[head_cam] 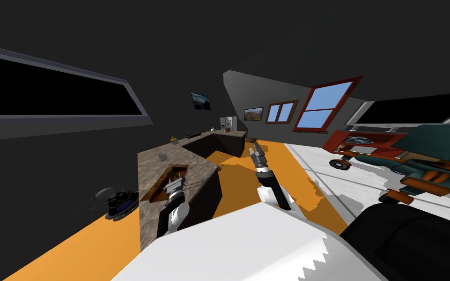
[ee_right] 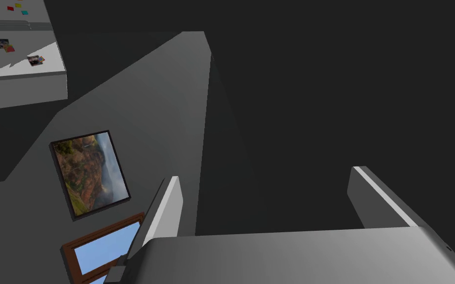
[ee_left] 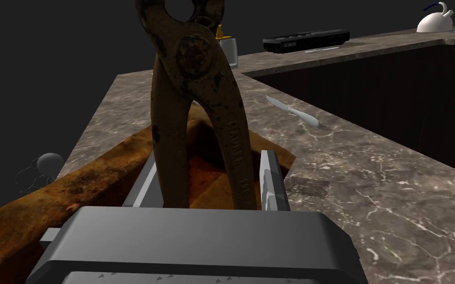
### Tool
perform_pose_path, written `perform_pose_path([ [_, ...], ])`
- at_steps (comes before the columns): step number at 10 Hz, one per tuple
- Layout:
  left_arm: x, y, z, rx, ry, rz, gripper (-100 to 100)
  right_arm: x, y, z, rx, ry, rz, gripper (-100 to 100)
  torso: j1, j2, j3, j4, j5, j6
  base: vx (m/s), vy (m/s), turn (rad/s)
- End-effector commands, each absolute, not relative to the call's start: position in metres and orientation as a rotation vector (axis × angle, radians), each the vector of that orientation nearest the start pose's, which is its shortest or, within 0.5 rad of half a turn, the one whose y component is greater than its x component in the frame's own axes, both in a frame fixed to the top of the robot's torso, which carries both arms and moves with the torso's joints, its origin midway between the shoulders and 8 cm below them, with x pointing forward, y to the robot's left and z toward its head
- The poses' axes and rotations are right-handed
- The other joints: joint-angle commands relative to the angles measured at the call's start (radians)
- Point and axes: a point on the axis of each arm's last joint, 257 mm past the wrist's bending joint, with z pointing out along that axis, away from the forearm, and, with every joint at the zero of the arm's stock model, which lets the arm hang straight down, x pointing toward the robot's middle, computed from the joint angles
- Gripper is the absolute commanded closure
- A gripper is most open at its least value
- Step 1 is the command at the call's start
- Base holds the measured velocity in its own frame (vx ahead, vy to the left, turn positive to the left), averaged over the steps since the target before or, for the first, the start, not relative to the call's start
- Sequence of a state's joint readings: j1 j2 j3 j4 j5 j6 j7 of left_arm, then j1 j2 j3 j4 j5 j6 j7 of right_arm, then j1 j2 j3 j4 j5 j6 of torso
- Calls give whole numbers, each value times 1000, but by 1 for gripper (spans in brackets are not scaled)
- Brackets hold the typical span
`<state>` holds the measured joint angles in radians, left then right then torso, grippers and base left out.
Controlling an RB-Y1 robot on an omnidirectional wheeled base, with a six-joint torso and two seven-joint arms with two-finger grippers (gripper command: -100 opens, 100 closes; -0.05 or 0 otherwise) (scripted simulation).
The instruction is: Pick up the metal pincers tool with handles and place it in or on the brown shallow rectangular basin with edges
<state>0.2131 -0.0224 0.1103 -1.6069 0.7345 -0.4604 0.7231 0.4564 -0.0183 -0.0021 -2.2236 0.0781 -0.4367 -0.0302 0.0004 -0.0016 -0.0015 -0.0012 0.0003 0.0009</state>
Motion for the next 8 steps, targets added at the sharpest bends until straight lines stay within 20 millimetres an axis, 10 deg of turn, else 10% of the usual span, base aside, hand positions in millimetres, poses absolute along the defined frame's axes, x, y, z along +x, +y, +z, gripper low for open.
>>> perform_pose_path([
  [1, 444, 373, -229, -1744, -309, -2027, 100, 370, -270, 1, 673, 719, 1273, 0, 0, 0, 0, 0, 0, 0, -12, -2, 180],
  [3, 447, 370, -224, -1735, -304, -2041, 100, 370, -270, 0, 674, 719, 1273, 0, 1, 3, 0, -4, 3, -4, -9, -17, 102],
  [4, 447, 370, -224, -1734, -306, -2043, 0, 370, -270, 1, 673, 719, 1273, 0, 2, 3, 0, -4, 4, -3, 0, 0, 0],
  [5, 452, 372, -215, -1718, -273, -2062, 100, 370, -270, 1, 673, 719, 1273, 0, 3, 3, -1, -4, 4, -3, -145, -65, 33],
  [8, 467, 373, -196, -1700, -202, -2097, 100, 370, -270, 1, 674, 718, 1273, 0, -7, 15, 6, -3, 1, -2, -169, -129, 43],
])
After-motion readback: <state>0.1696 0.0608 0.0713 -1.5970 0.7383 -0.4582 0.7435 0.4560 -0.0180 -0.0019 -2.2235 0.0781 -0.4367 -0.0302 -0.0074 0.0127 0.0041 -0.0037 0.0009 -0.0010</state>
